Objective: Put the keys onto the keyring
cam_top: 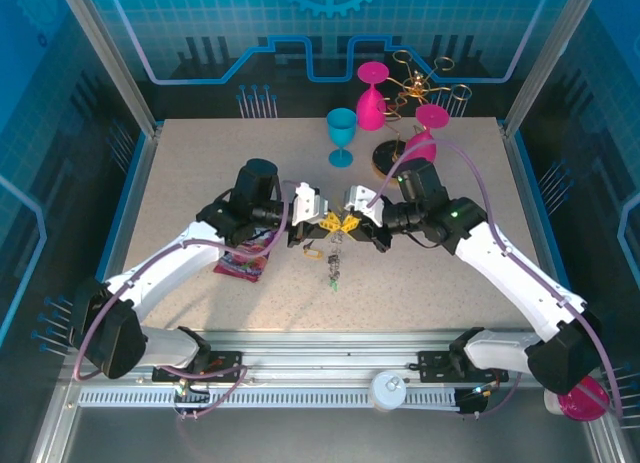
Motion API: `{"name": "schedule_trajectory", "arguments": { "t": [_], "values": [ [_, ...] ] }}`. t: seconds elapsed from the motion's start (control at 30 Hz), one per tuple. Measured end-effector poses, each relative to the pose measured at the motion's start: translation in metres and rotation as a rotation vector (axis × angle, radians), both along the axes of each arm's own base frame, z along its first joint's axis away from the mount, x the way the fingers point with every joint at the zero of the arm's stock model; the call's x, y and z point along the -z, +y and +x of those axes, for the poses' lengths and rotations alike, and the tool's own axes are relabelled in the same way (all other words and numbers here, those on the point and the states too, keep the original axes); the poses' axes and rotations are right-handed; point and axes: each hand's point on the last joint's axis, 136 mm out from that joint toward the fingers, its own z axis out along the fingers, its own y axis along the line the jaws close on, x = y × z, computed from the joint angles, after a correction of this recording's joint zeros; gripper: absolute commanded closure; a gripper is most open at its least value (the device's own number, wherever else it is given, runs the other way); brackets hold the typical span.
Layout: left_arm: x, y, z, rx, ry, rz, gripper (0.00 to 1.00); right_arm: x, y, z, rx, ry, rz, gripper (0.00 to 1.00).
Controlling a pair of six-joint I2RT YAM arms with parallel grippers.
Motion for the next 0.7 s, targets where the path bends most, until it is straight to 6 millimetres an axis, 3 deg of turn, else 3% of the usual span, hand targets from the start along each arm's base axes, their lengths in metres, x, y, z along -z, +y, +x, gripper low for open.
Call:
{"name": "schedule_trajectory", "arguments": {
  "t": [0.1, 0.3, 0.7],
  "values": [
    [0.008, 0.001, -0.005, -0.01, 0.011, -0.025, 1.0, -0.006, -0.005, -0.002, 0.021, -0.03, 0.122, 0.59],
    [0.033, 0.003, -0.01, -0.051, 0.103, -0.095, 1.0, -0.005, -0.012, -0.005, 0.052, -0.055, 0.289, 0.65],
    [-0.013, -0.002, -0.009, -0.034, 0.061, -0.295, 1.0, -0.01, -0.006, -0.006, 0.023, -0.07, 0.395, 0.73]
  ]
}}
